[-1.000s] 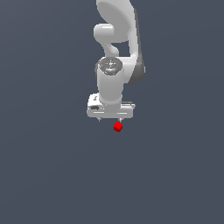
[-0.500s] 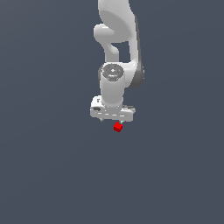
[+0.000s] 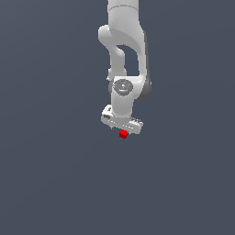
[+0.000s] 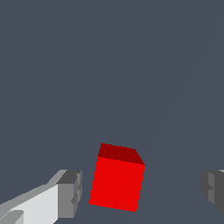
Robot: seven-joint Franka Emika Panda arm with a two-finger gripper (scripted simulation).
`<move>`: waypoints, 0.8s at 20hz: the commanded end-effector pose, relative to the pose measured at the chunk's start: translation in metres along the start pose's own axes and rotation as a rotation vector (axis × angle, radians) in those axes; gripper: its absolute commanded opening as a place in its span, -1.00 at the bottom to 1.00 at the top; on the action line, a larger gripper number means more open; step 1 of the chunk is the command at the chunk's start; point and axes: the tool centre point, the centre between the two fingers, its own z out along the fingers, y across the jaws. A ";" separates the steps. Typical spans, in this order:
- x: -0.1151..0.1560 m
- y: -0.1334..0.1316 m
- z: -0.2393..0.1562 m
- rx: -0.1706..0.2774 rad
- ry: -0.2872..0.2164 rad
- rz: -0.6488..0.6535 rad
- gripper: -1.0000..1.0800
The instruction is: Lift up the red cube by 0.2 meters.
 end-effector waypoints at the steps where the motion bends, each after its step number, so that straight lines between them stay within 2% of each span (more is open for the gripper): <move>1: -0.005 -0.004 0.013 0.003 0.002 0.055 0.92; 9: -0.013 -0.014 0.042 0.009 0.006 0.168 0.92; 16: -0.015 -0.017 0.048 0.011 0.006 0.193 0.92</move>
